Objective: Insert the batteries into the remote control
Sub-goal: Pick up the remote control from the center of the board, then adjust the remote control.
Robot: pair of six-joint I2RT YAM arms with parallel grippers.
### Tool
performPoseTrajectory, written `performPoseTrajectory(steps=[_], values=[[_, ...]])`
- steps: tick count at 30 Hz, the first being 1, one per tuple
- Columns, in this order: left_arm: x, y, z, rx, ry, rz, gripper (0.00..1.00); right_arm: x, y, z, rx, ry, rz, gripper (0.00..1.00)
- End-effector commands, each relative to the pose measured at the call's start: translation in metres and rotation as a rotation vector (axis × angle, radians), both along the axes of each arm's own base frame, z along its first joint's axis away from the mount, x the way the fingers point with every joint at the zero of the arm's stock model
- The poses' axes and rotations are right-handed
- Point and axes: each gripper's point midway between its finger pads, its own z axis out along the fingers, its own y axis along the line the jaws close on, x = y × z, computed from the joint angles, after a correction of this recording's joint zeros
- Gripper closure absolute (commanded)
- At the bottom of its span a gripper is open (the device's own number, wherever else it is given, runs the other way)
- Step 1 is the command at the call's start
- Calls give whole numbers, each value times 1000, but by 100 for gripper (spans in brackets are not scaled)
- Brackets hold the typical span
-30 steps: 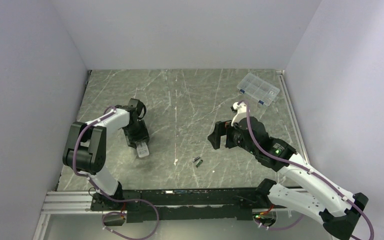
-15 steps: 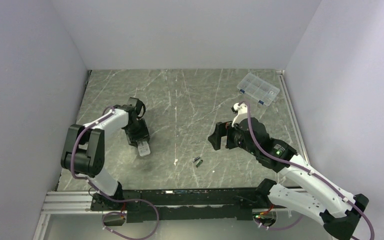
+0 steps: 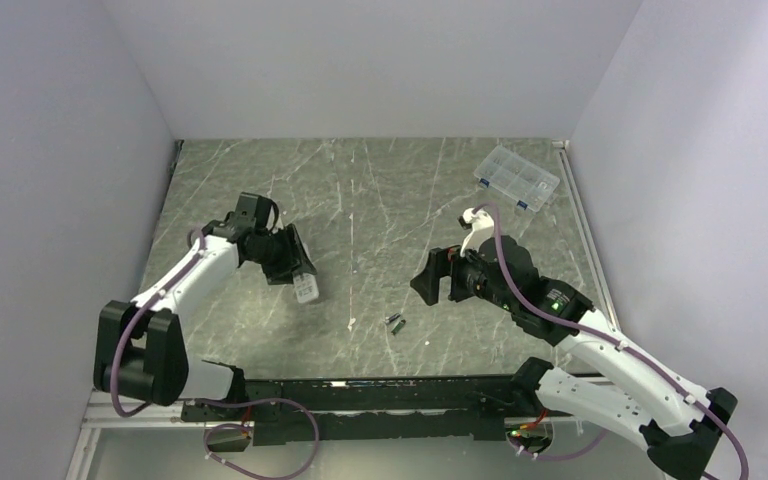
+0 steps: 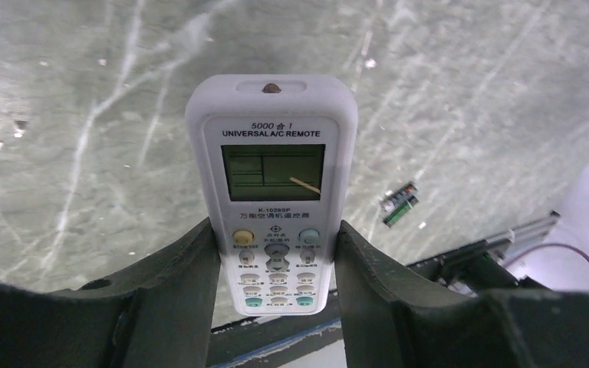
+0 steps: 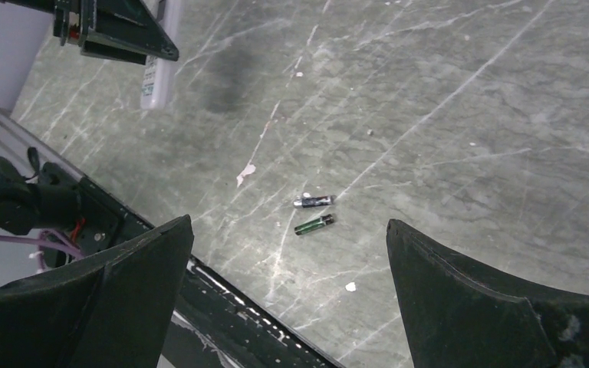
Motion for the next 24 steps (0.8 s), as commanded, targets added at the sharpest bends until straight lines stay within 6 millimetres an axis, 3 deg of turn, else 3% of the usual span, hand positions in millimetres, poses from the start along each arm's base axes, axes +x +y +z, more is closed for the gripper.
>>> performPoseTrajectory(steps=[1,14,21,24], values=[[2,-26,35,-178,-94,-40,100,-4,17,15,100,-6,55,0],[-10,-56,83,-474,-170,1,100,-8,55,30,220,34,156,5],[-16,-64,97,-571,-167,96,100,-8,81,34,218,57,174,7],[-19,-66,94,-582,-146,137,100,-9,94,39,214,48,195,8]])
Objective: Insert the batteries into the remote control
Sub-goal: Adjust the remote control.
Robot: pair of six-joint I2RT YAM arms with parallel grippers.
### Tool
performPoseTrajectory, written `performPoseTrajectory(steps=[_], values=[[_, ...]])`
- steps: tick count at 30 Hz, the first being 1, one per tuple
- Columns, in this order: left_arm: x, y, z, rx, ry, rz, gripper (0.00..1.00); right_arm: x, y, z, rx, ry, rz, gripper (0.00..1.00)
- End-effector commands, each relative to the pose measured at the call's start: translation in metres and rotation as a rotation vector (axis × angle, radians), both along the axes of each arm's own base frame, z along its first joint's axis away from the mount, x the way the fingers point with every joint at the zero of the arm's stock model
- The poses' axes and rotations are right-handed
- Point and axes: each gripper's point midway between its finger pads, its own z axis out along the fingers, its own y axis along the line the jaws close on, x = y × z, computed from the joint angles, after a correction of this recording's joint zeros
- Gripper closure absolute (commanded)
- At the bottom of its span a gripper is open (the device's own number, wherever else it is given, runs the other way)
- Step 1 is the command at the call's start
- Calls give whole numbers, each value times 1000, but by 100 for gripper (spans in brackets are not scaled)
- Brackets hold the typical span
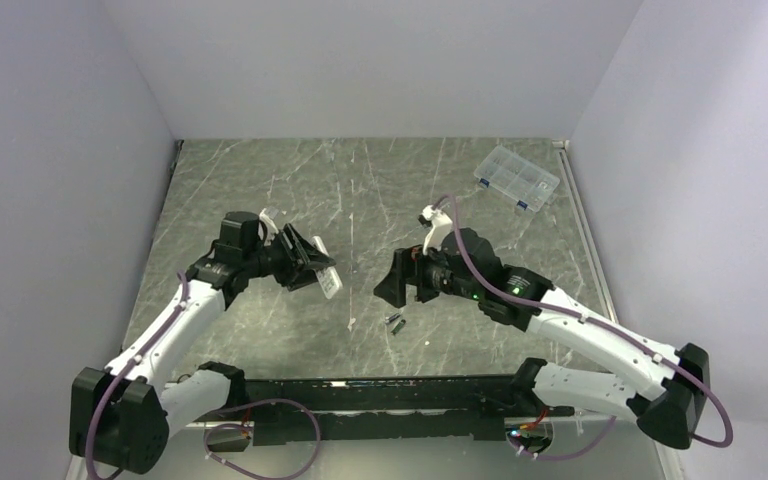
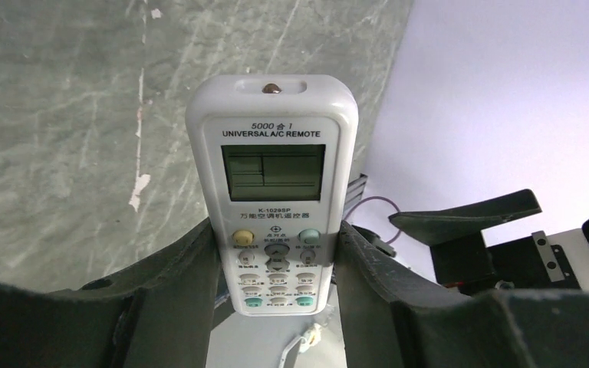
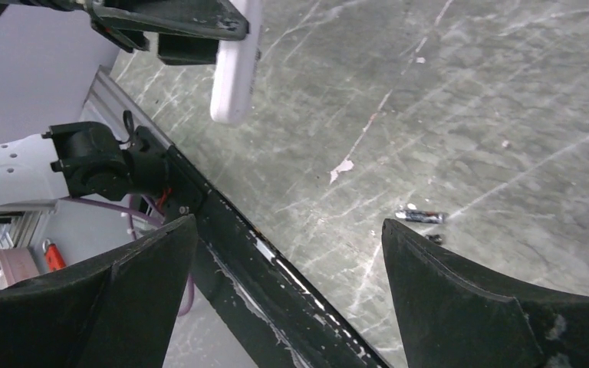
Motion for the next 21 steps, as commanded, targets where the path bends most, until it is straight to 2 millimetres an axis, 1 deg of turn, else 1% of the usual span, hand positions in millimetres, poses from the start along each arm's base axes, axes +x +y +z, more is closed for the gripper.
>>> performPoseTrajectory(steps=[1,5,7,10,15,21], values=[[3,-10,18,-96,-2,55,100,6,27,43,91,-78,9,8],[0,-17,18,-143,19,71,100,6,41,43,50,-84,12,9],[-1,-20,18,-145,28,84,100,9,46,41,27,-91,-5,10],[-4,-23,18,-154,41,101,100,8,55,44,25,-99,8,11],[-7,-28,26,-181,31,110,100,11,62,42,-7,-108,-12,14],[-12,-33,35,-208,19,122,100,12,70,38,-31,-104,-14,19]])
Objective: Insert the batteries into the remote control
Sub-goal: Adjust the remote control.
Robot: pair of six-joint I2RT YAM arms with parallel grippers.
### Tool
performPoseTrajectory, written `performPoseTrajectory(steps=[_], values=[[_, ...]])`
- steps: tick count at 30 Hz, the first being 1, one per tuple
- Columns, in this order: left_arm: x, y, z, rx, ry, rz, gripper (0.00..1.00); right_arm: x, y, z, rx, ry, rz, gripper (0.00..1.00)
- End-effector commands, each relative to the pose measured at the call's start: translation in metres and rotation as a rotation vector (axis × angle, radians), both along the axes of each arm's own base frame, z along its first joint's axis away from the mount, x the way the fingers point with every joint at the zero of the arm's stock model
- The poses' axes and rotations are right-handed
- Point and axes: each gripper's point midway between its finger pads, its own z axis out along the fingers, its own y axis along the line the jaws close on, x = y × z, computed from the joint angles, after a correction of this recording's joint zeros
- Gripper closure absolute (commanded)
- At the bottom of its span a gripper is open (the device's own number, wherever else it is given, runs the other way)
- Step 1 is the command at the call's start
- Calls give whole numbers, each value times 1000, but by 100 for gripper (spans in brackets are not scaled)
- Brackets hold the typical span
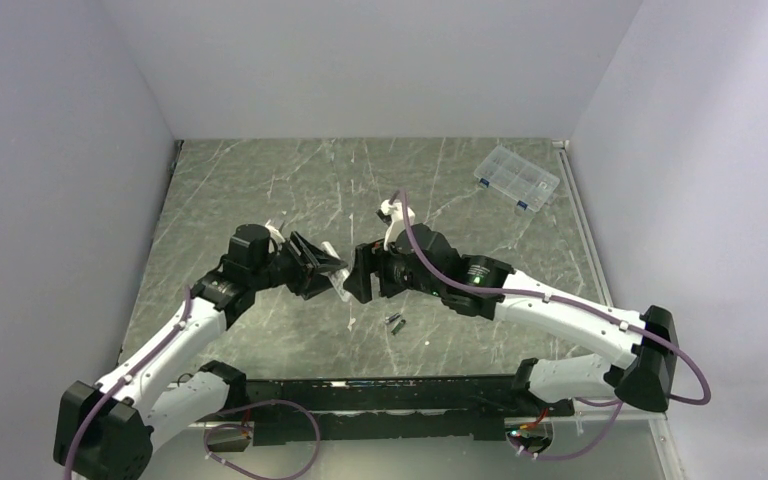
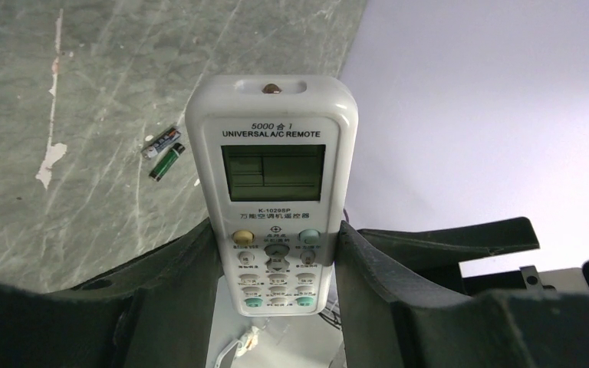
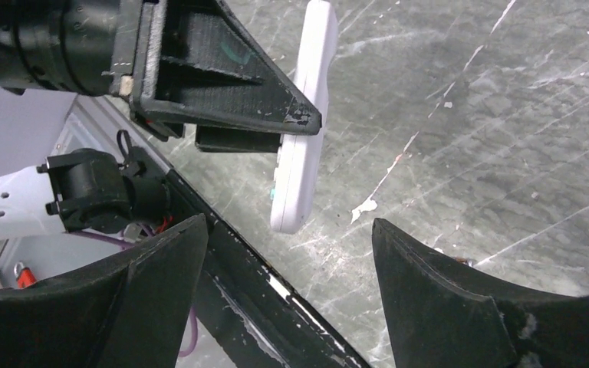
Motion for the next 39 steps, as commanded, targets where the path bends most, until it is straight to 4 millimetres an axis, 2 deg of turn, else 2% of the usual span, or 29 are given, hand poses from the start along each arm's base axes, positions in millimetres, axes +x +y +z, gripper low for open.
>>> performPoseTrajectory(steps=[1,5,11,19,32,39], values=[[4,-5,22,-54,-65,30,100,6,10,21,33,-41,-21,20],[2,-8,27,-60,-71,22,100,5,16,18,28,-34,-13,24],[0,-14,35,-71,-89,5,100,4,24,16,21,-28,-3,37],[-4,-20,40,-82,-98,-9,100,6,27,7,-6,-15,-16,50],[-9,-16,50,-85,-122,-1,100,4,31,-3,-21,6,-16,68],[-9,-15,50,-77,-127,-1,100,3,31,0,-14,1,-14,95]])
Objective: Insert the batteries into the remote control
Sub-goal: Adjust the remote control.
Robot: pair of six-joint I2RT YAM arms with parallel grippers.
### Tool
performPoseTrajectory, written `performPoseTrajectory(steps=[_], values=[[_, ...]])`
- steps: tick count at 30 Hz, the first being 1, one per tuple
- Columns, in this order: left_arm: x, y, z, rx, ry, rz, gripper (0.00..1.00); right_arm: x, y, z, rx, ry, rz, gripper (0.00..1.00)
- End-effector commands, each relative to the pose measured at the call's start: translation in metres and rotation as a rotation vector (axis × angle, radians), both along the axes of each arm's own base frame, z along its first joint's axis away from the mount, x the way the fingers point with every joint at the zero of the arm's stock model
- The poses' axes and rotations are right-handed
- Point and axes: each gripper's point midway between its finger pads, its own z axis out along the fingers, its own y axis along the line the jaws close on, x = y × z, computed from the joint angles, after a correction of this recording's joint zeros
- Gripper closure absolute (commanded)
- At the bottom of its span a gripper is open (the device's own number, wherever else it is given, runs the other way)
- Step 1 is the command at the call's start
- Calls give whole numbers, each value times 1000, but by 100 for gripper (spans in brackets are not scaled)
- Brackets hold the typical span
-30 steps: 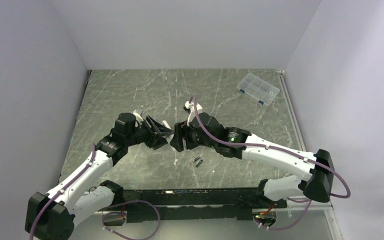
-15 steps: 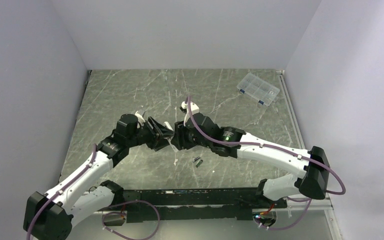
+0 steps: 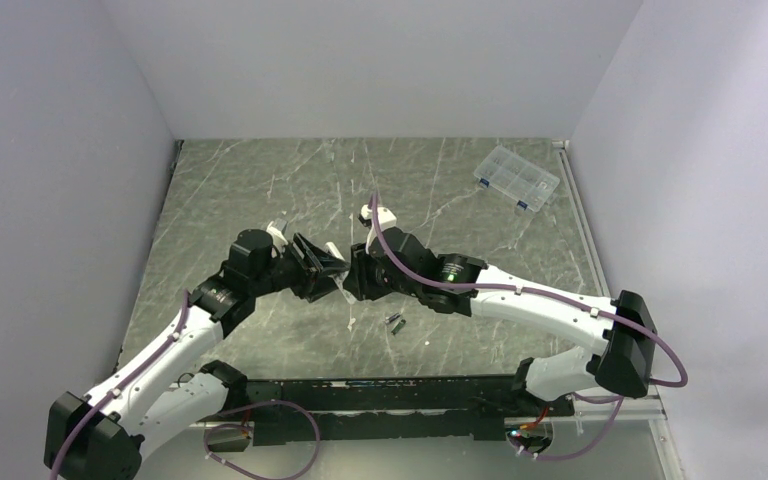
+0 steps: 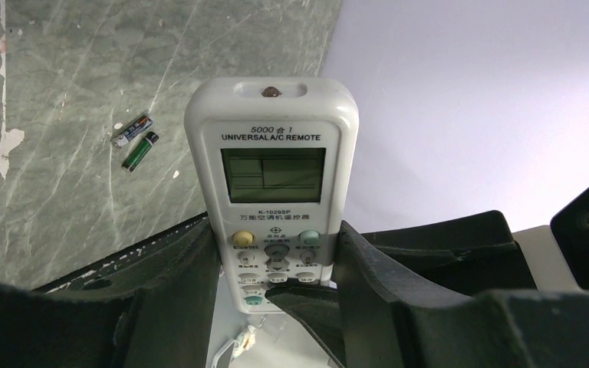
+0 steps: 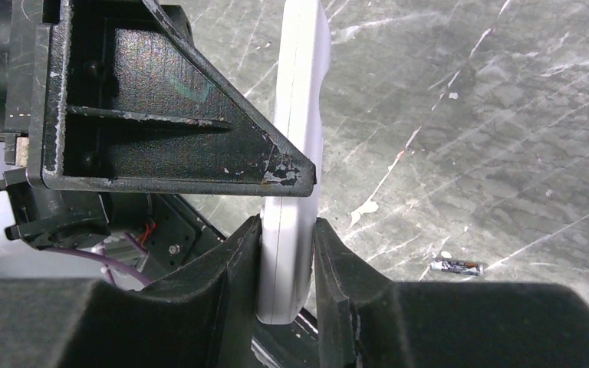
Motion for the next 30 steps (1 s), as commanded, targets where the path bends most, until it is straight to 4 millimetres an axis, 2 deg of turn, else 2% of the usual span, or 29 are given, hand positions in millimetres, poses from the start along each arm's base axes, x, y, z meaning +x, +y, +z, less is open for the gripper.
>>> performPoseTrajectory(steps=[1,4,7,10,24,27,30], values=[[4,-3,29,-40,-77,-1,100,1,7,25,59,-31,1,100],[4,-5,29,-37,-72,-15,97,1,7,25,57,-37,-1,100],[4,-8,29,-32,-74,-35,75,1,6,26,58,-42,-1,100],[4,-8,31,-27,-85,-44,62,1,4,26,55,-50,-1,100],[3,-11,36,3,-93,-91,21,8,-22,25,-11,-132,-40,100],[2,-13,41,3,-105,-105,16,9,-27,25,-25,-153,-41,100],[1,-12,44,12,-113,-117,4,8,-34,24,-46,-181,-28,100]])
